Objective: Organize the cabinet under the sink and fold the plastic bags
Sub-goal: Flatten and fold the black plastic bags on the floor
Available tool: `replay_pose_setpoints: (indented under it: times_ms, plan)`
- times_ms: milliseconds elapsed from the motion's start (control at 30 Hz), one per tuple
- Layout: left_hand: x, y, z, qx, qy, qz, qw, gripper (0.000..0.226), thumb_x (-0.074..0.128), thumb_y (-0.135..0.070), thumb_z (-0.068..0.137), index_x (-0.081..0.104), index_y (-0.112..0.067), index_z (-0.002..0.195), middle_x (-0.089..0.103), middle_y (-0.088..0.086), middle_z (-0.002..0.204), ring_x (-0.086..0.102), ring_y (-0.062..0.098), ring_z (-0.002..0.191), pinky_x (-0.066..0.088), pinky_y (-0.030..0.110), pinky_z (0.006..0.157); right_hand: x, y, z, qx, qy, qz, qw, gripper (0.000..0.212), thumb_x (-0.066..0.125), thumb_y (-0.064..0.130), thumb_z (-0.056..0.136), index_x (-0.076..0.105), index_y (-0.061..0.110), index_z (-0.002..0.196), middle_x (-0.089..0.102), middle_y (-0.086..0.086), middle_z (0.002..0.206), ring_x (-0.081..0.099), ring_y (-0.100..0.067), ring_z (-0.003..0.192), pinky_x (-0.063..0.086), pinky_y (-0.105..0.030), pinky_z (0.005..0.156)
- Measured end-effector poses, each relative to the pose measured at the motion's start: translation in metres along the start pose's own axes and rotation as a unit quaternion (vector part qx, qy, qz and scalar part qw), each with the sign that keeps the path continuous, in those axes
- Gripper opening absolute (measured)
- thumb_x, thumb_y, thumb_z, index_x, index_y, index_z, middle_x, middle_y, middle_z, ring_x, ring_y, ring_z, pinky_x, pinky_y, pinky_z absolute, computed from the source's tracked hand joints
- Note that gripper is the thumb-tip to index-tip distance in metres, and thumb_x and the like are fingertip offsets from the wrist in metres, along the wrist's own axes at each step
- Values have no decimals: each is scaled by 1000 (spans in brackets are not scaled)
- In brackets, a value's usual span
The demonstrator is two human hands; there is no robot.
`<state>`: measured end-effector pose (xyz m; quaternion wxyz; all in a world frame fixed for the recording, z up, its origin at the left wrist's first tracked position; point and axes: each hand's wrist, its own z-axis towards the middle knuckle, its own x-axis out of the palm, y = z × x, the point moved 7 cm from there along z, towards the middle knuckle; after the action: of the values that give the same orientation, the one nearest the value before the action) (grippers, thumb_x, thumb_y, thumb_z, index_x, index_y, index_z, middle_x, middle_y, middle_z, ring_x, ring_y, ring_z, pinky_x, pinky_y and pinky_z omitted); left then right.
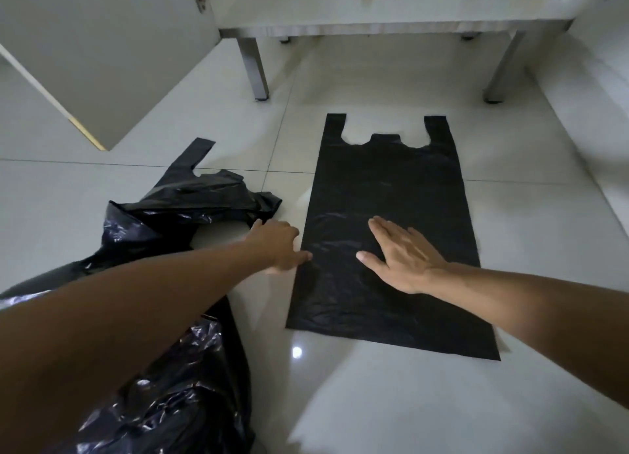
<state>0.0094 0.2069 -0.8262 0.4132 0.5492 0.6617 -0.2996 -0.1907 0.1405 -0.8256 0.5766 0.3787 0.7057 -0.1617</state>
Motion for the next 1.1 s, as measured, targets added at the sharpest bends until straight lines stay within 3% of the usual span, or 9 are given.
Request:
replay_pose_setpoints:
  times_ms: [100, 233, 400, 467, 600, 700, 867, 967, 1100]
  plan:
    - [-27, 40, -13, -33, 30, -48, 998, 63, 55, -53, 91, 47, -13, 139, 52, 8, 139, 51, 28, 124, 43, 38, 101, -28, 40, 22, -29, 6, 48, 998, 71, 30, 59, 100, 17, 18, 156, 18, 0, 163, 34, -24, 143, 34, -44, 114]
    - [-49, 106, -33, -101, -23, -8, 995, 43, 66, -33, 86, 59, -12, 122, 61, 8, 121, 58, 27, 109, 51, 39, 90, -55, 83, 56, -46, -2, 94, 995, 61, 45, 53, 98, 37, 17, 147, 49, -8, 145, 53, -29, 125, 46, -46, 101]
    - [-78, 162, -61, -148, -269, 85, 948, 42, 70, -16, 80, 55, -10, 118, 51, 9, 122, 47, 26, 114, 42, 35, 93, -68, 130, 90, -64, -20, 138, 988, 48, 57, 39, 96, 50, 13, 135, 61, -9, 129, 63, -28, 108, 52, -44, 94]
    - [-82, 181, -66, -163, -310, 103, 931, 50, 71, -13, 77, 52, -10, 123, 47, 9, 125, 43, 27, 116, 36, 35, 95, -65, 146, 102, -75, -30, 149, 986, 40, 60, 34, 95, 56, 11, 127, 65, -8, 119, 64, -26, 103, 53, -41, 92]
    - [-70, 219, -61, -223, -247, 62, 941, 42, 62, -25, 87, 53, -19, 127, 47, 2, 134, 40, 24, 125, 28, 37, 106, -52, 175, 124, -83, -43, 156, 983, 42, 65, 32, 92, 57, 15, 129, 65, -5, 118, 63, -25, 104, 52, -37, 92]
    - [-68, 233, -56, -232, -226, -53, 944, 21, 58, -32, 92, 67, -23, 109, 63, 2, 118, 56, 24, 107, 42, 32, 90, -44, 197, 138, -91, -75, 141, 983, 44, 68, 34, 90, 58, 15, 129, 63, -5, 123, 61, -27, 109, 50, -38, 93]
    - [-58, 220, -50, -147, -133, -39, 979, 64, 75, -56, 71, 58, -28, 126, 58, -4, 123, 54, 23, 115, 45, 38, 94, -40, 229, 148, -114, -133, 78, 981, 42, 68, 32, 89, 59, 15, 126, 54, -5, 122, 55, -28, 110, 51, -39, 84]
    - [-59, 222, -51, -165, -157, -9, 974, 35, 64, -31, 86, 64, -30, 121, 63, 2, 119, 60, 25, 106, 47, 33, 86, -41, 241, 155, -133, -165, 5, 977, 22, 64, 15, 90, 68, 12, 111, 56, -7, 114, 55, -27, 105, 51, -36, 74]
    - [-78, 228, -62, -188, -271, -66, 942, 28, 52, -28, 93, 68, -31, 115, 65, 3, 116, 60, 29, 104, 46, 33, 87, -65, 240, 163, -119, -211, 6, 970, 15, 56, 11, 94, 70, 8, 98, 56, -7, 106, 58, -27, 96, 53, -36, 73]
